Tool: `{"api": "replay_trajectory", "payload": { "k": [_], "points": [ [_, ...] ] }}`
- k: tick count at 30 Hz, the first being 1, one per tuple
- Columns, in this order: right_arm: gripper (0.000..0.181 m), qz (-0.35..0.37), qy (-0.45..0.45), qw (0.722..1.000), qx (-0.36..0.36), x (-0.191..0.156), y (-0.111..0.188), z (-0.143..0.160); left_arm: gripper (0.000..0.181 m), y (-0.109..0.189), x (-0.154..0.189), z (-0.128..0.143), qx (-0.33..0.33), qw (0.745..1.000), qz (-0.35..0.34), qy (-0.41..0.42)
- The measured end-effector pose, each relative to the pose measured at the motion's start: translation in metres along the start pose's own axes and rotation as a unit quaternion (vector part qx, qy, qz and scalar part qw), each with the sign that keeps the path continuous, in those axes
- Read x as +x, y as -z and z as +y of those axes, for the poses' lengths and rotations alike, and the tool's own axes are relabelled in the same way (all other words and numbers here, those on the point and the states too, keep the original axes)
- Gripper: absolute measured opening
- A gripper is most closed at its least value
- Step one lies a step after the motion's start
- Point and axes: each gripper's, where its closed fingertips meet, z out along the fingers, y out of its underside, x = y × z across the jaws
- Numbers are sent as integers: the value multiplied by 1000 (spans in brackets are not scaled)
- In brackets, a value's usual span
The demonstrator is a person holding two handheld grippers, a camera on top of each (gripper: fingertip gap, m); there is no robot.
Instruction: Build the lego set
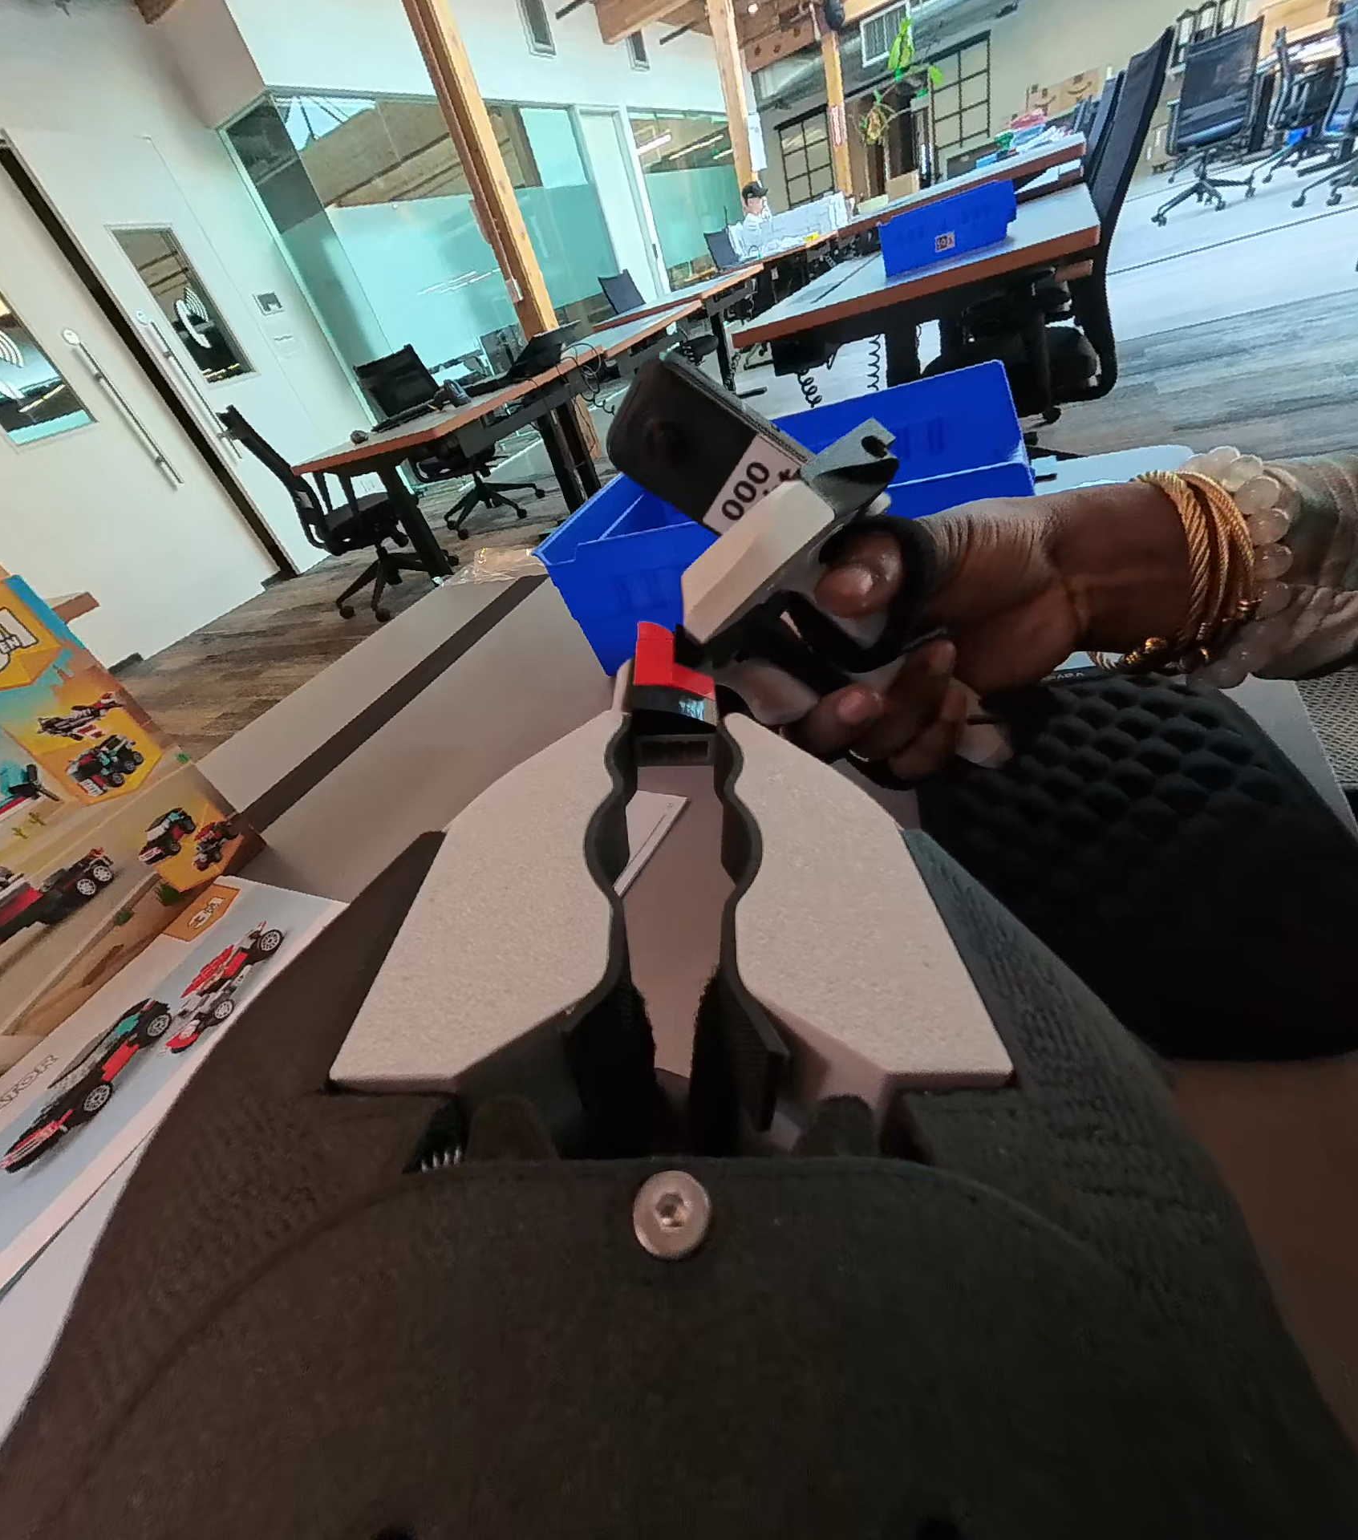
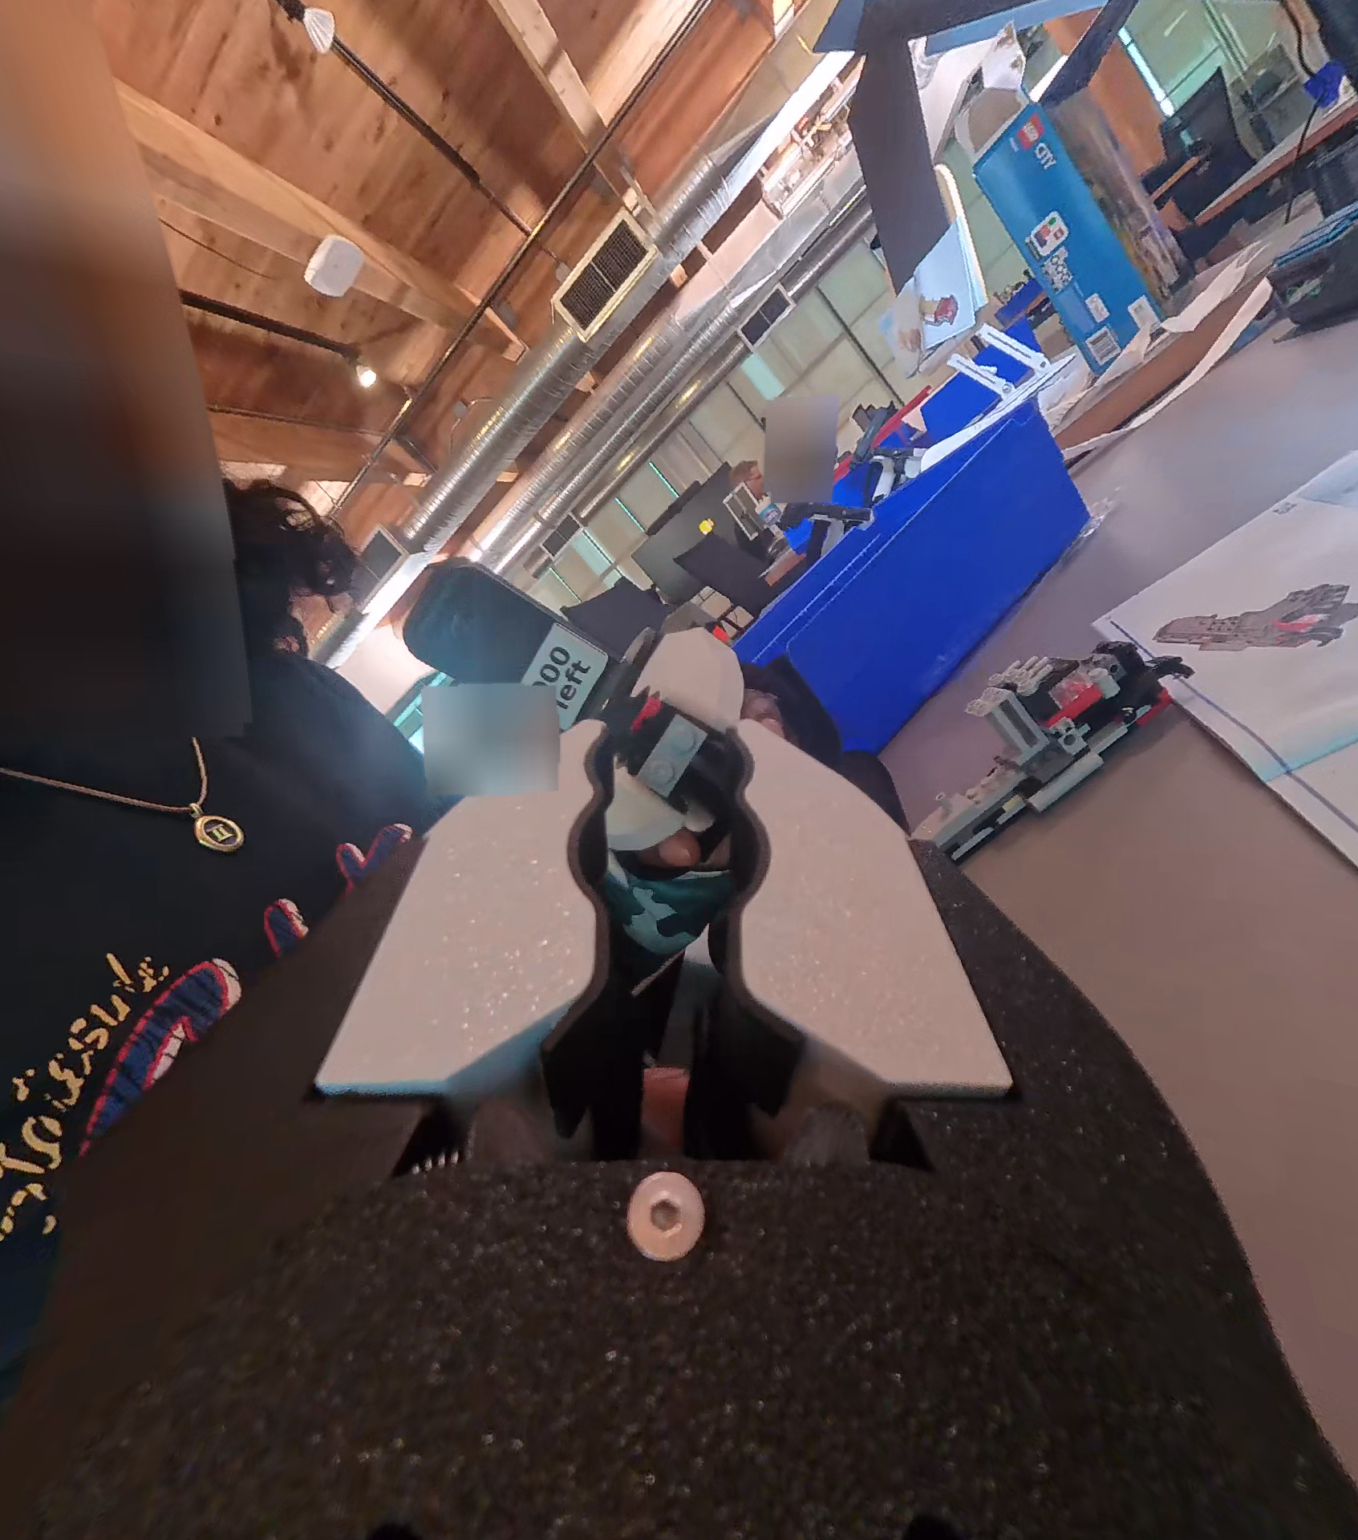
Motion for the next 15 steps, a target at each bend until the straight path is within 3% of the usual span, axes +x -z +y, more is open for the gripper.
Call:
{"api": "replay_trajectory", "payload": {
  "k": [15],
  "points": [
    [18,27,36,999,-14,1,1,5,17,-1,4,3,-6,1000,7,-1]
  ]
}}
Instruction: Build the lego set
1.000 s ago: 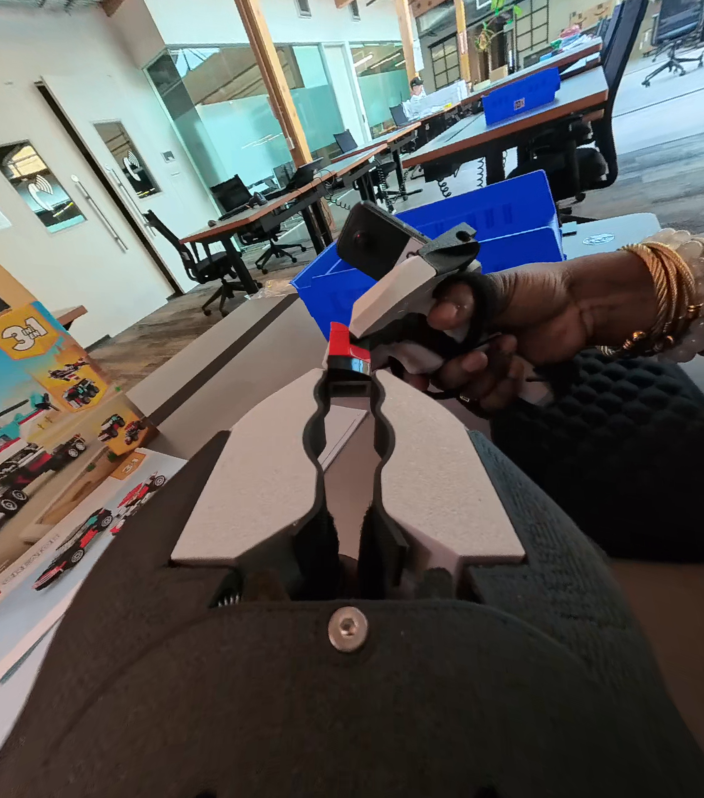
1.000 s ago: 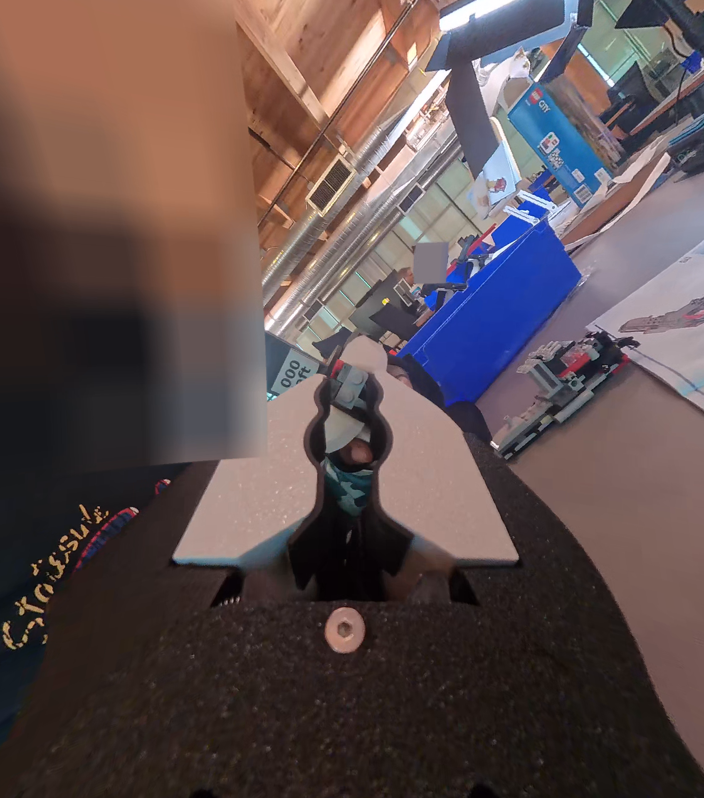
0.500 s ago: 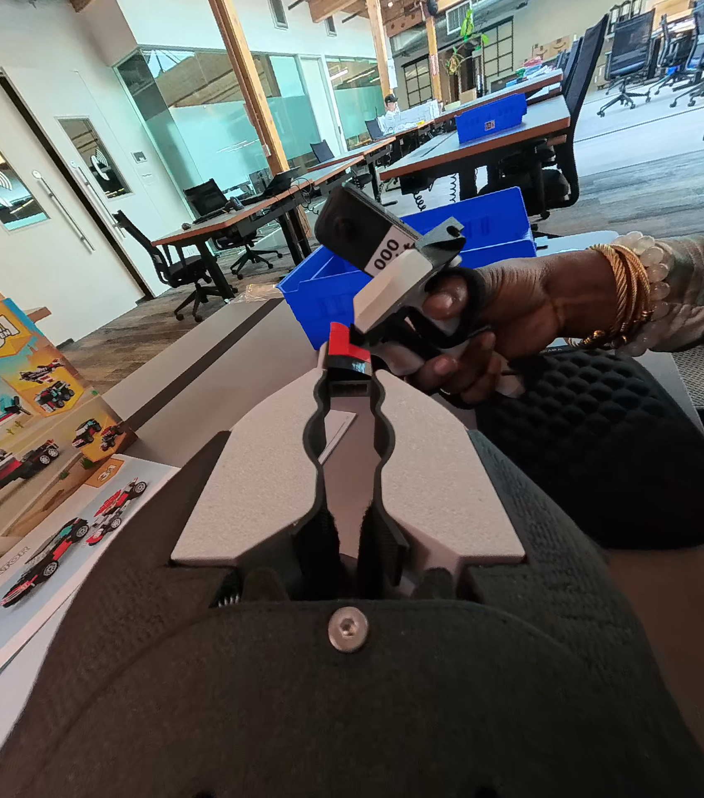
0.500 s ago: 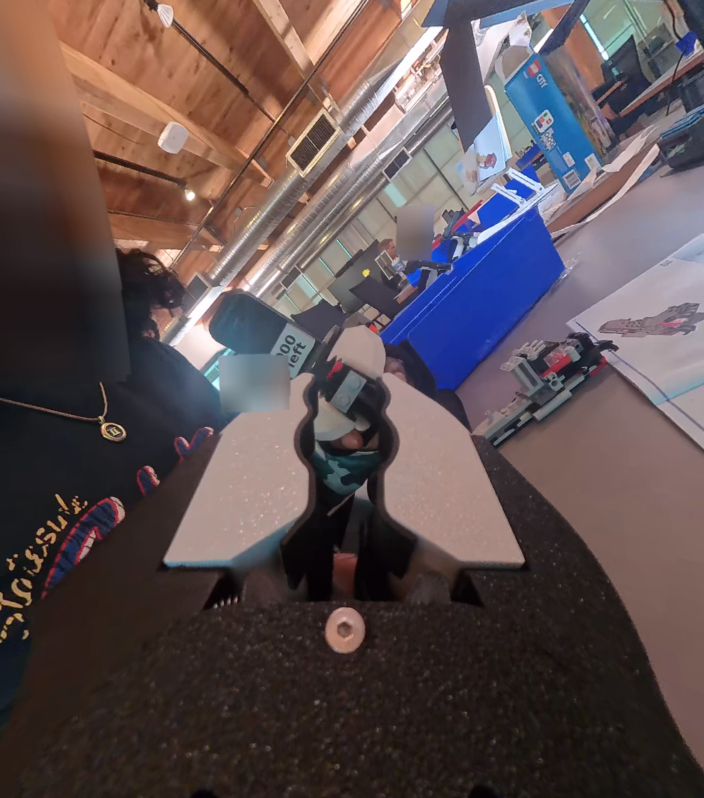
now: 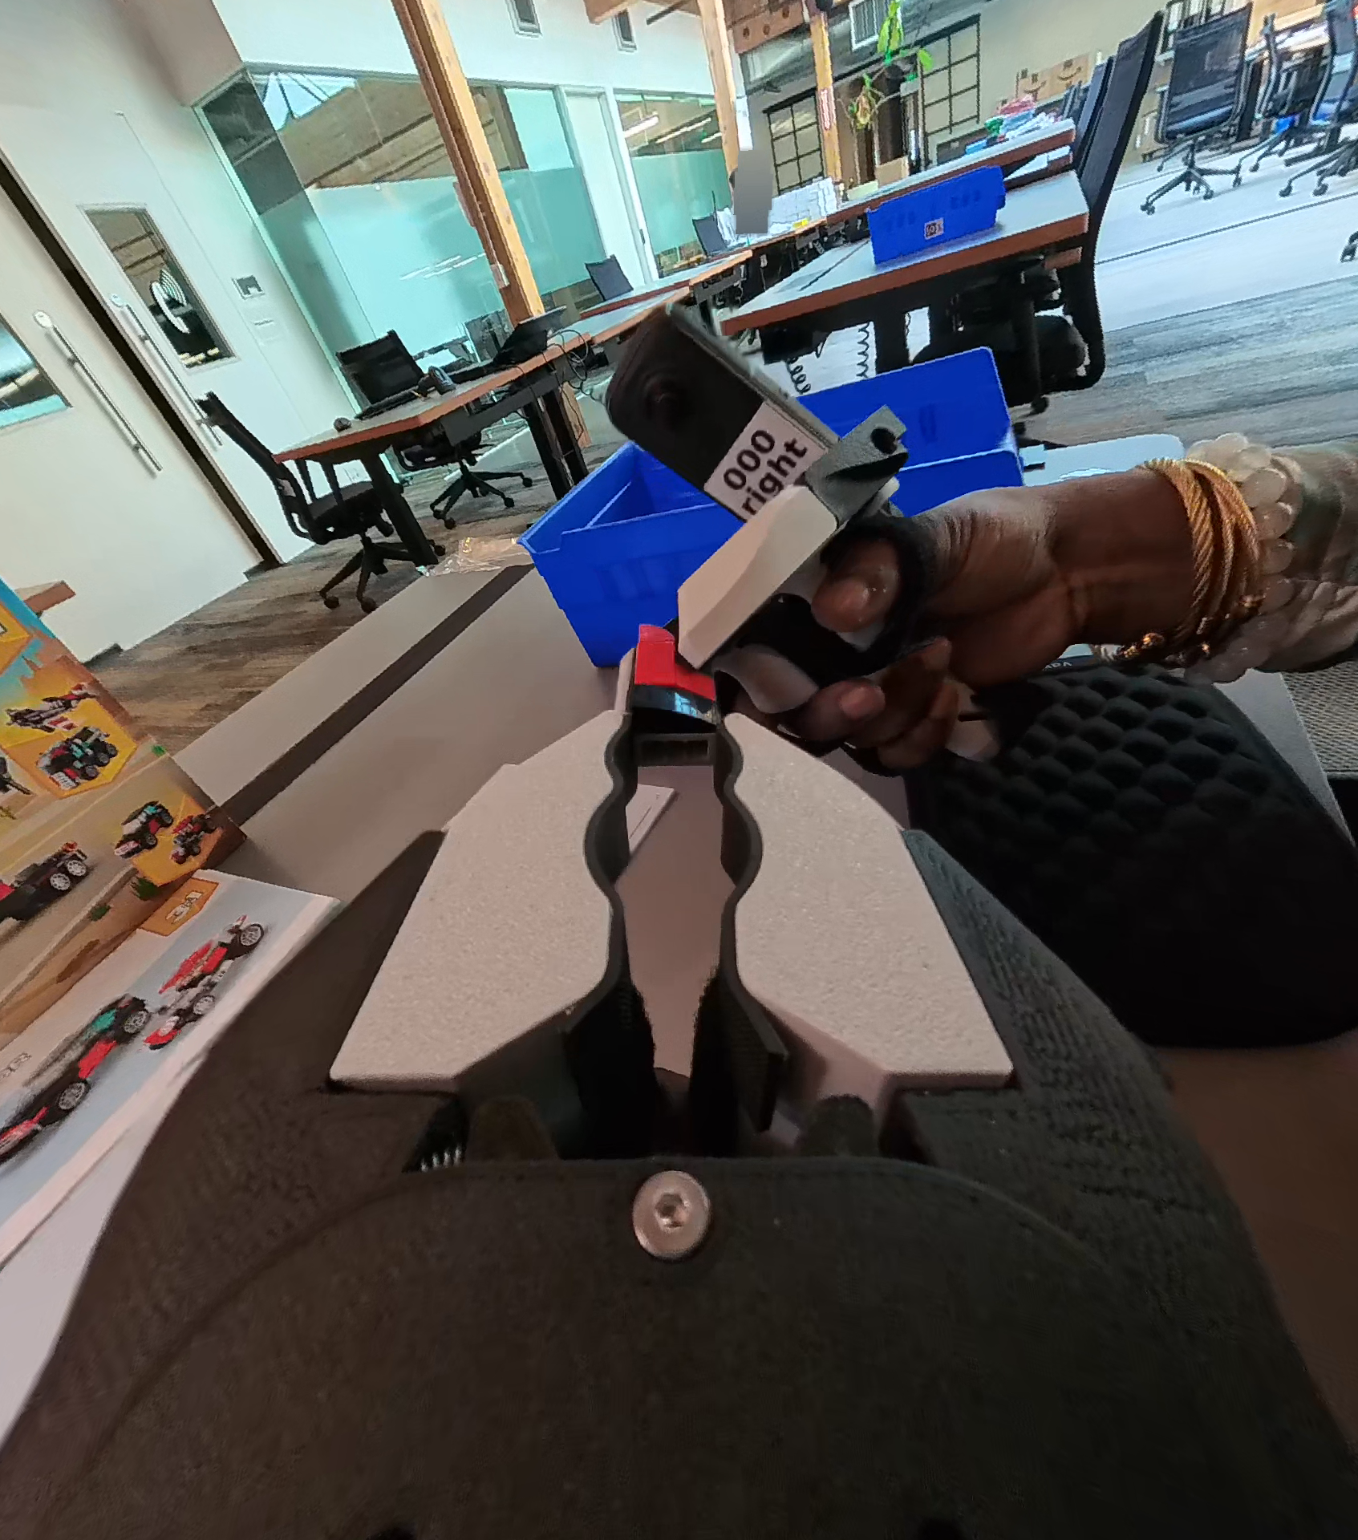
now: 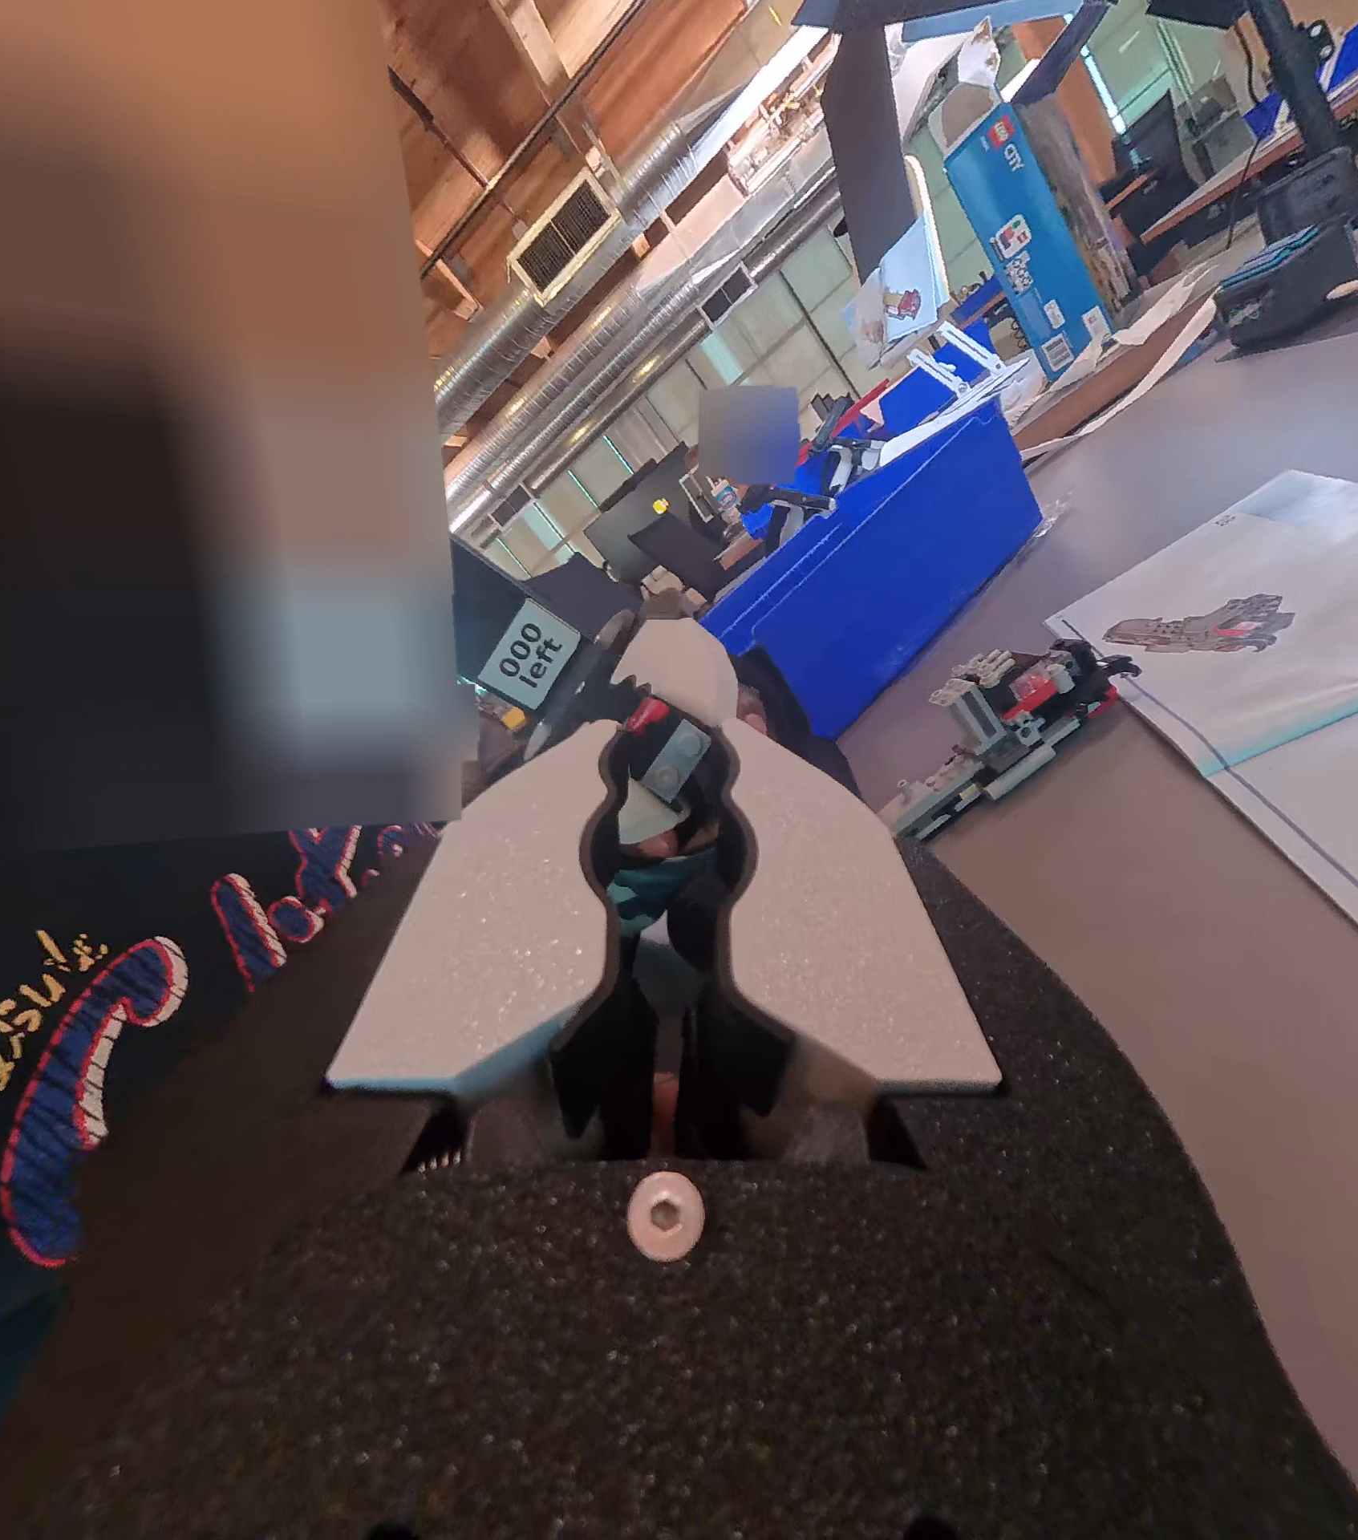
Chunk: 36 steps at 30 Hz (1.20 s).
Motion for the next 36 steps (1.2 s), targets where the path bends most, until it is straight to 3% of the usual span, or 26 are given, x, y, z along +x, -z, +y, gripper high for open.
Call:
{"api": "replay_trajectory", "payload": {
  "k": [6,10,20,36],
  "points": [
    [37,60,159,985,-42,1,14,-8,17,4,-4,-1,41,991,45,122],
    [36,41,201,978,-46,-10,13,-11,17,15,-3,-6,72,978,84,175],
    [21,7,235,966,-106,-15,-6,6,17,15,8,-9,61,982,110,142],
    [14,-14,237,966,-107,-25,-6,9,17,16,18,-12,50,987,130,84]
  ]
}}
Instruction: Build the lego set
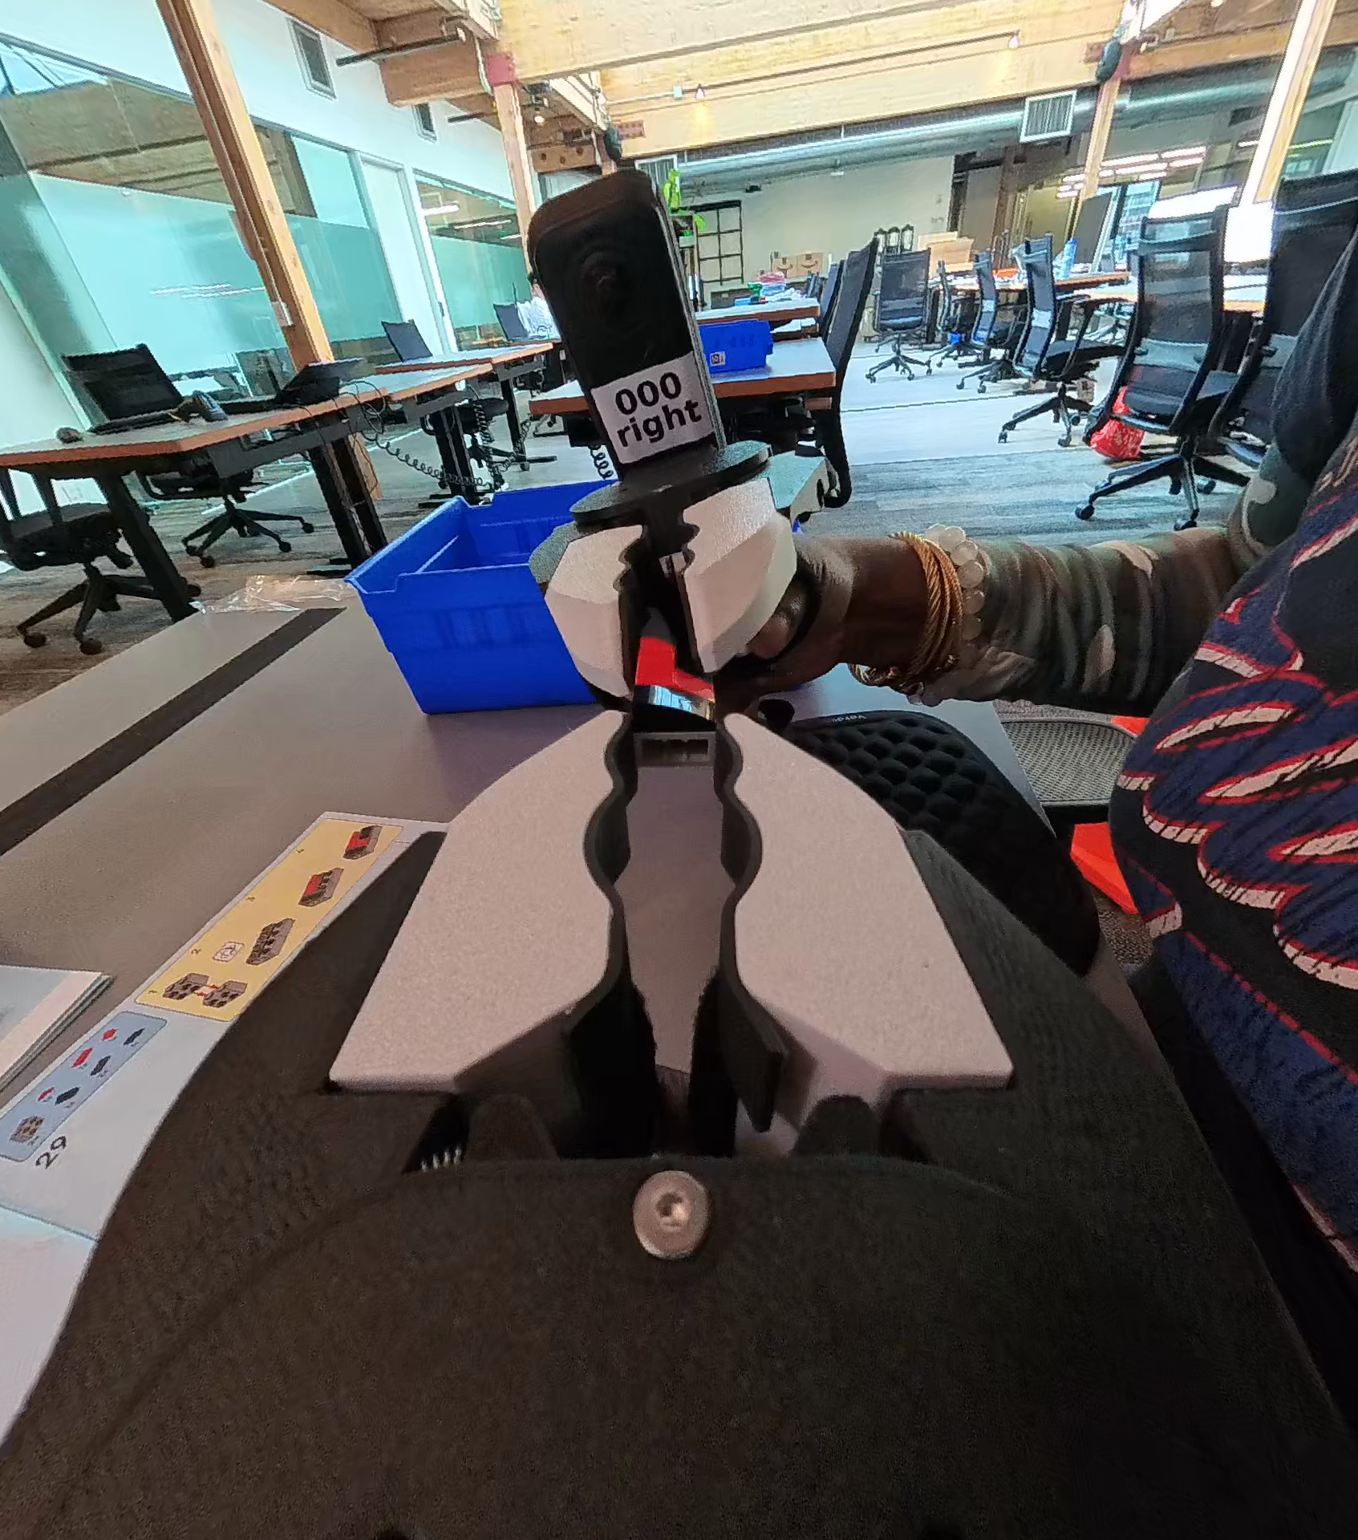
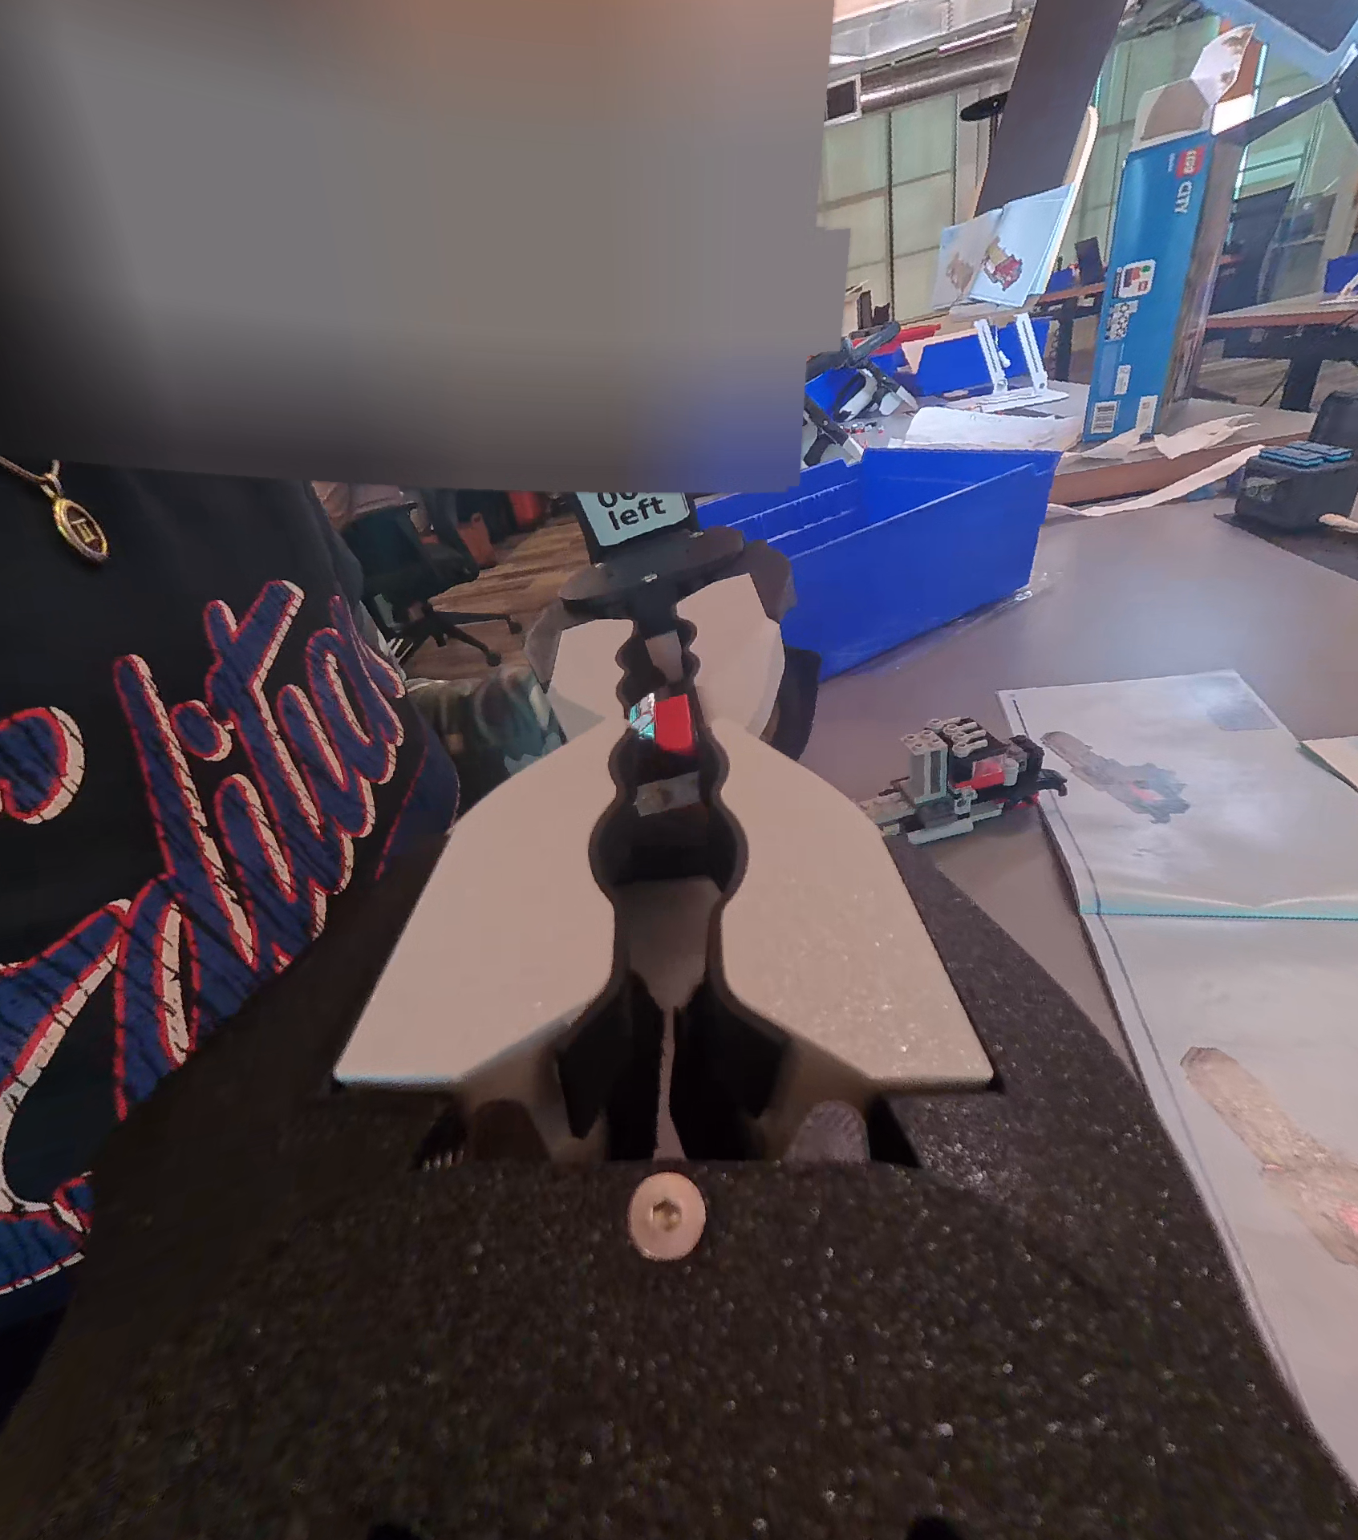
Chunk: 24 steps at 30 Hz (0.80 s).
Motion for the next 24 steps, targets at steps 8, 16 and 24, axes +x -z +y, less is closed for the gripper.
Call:
{"api": "replay_trajectory", "payload": {
  "k": [8,16,24],
  "points": [
    [13,12,10,1000,-17,-2,-2,2,17,0,3,1,2,1000,-5,-13],
    [13,26,16,999,-17,-1,-6,2,17,4,3,4,13,1000,-14,-5],
    [12,19,10,1000,-23,-2,-9,7,17,7,6,7,13,1000,-18,-9]
  ]
}}
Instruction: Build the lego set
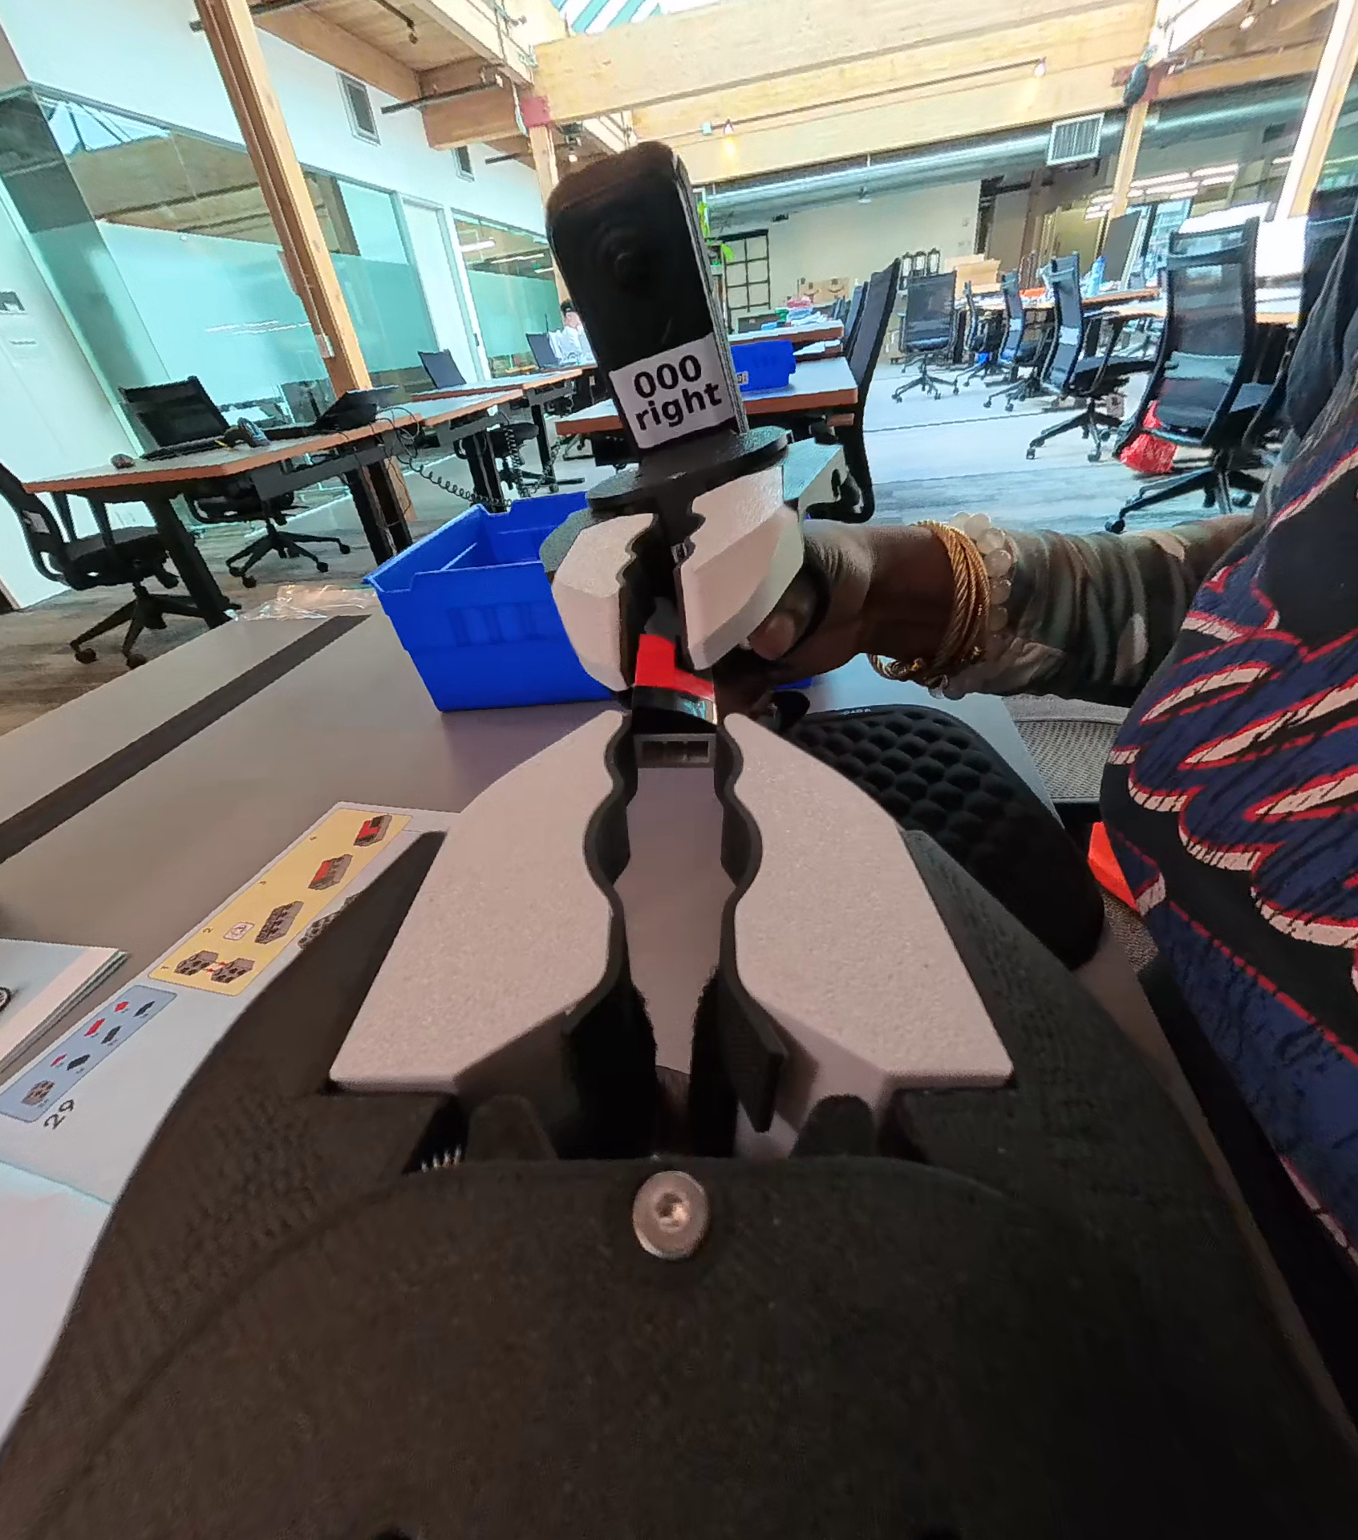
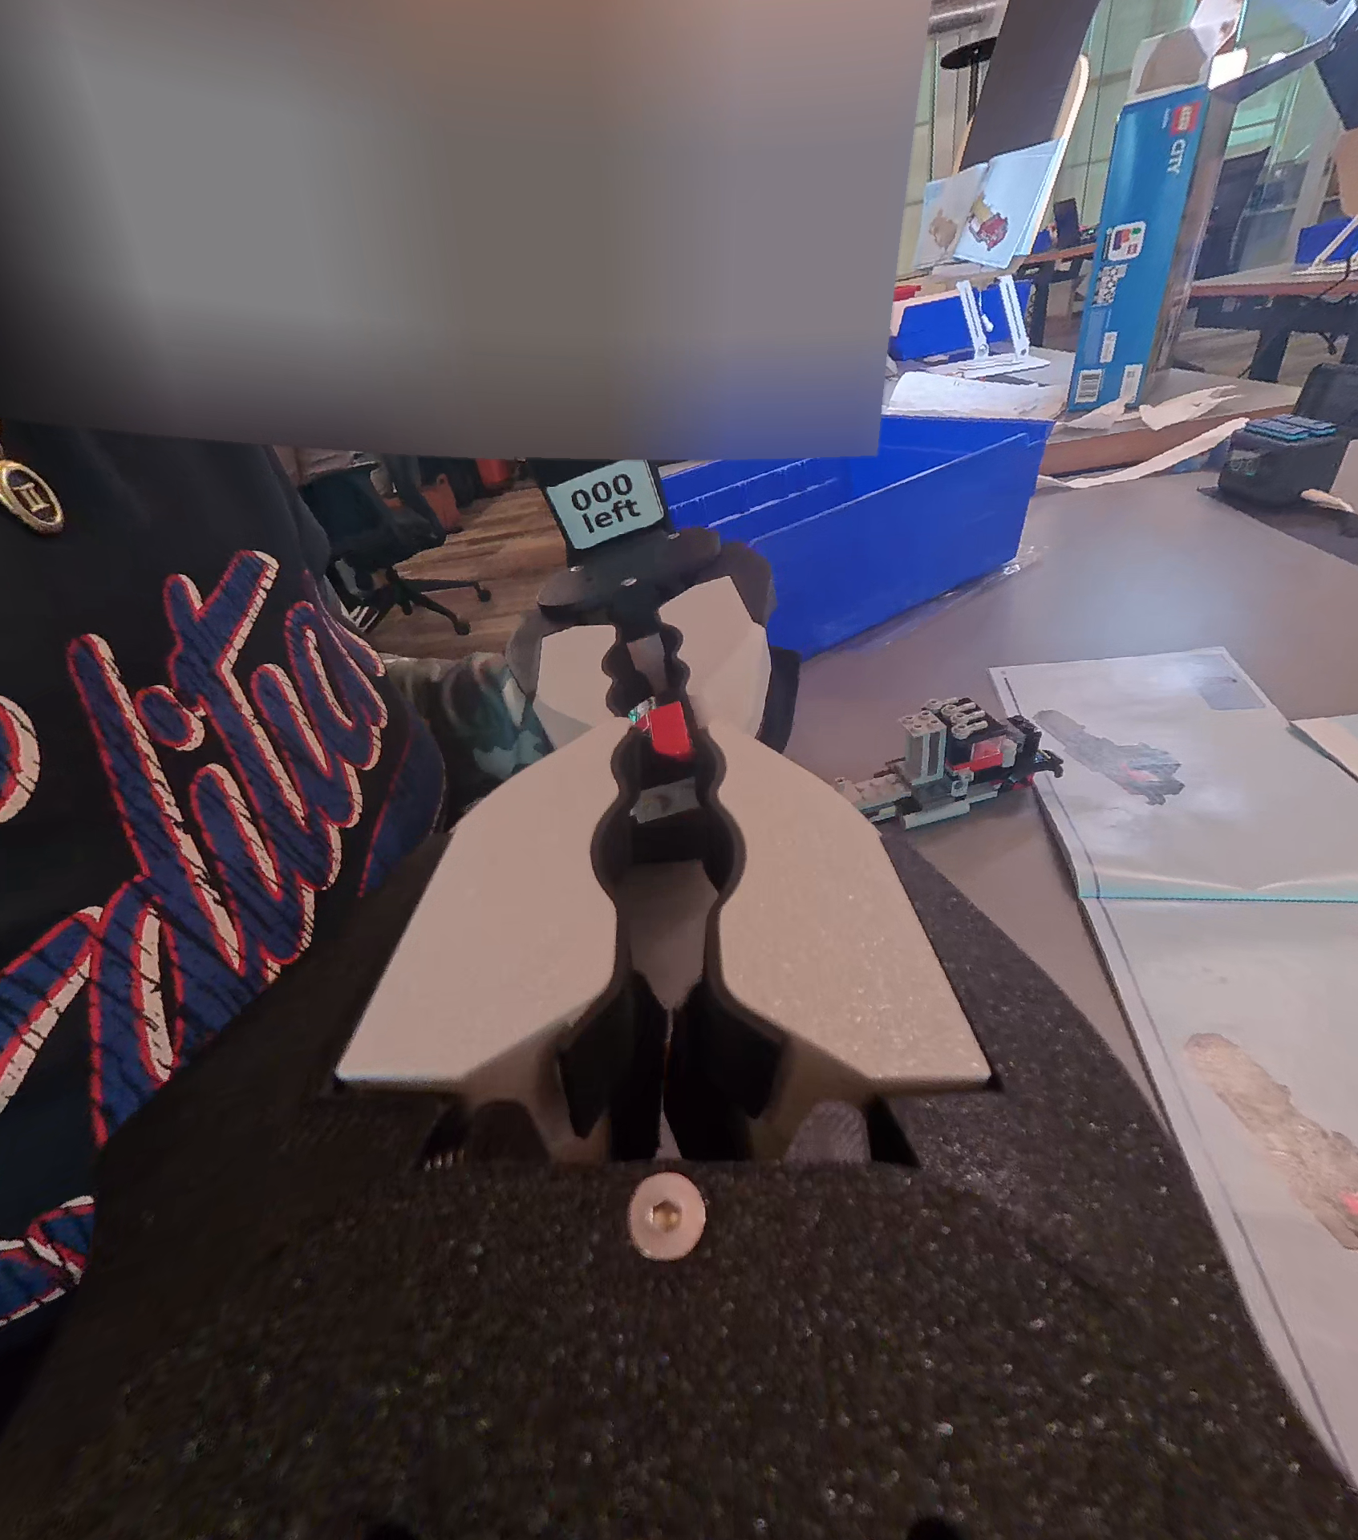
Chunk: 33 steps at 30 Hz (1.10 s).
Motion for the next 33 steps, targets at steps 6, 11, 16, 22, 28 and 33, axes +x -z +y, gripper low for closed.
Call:
{"api": "replay_trajectory", "payload": {
  "k": [6,11,16,22,28,33],
  "points": [
    [12,6,-13,1000,0,3,3,4,17,-4,-1,5,-6,1000,1,-1],
    [12,12,-17,1000,-7,9,5,11,17,-6,-4,13,-21,1000,2,0],
    [12,12,-27,1000,-9,13,5,16,17,-6,-6,20,-36,999,4,-1],
    [12,15,-40,999,-10,18,7,22,17,-8,-9,27,-51,999,4,0],
    [12,23,-45,999,-14,20,6,25,17,-8,-10,32,-62,998,3,-3],
    [12,27,-46,998,-15,22,4,25,17,-7,-12,33,-62,998,-2,1]
  ]
}}
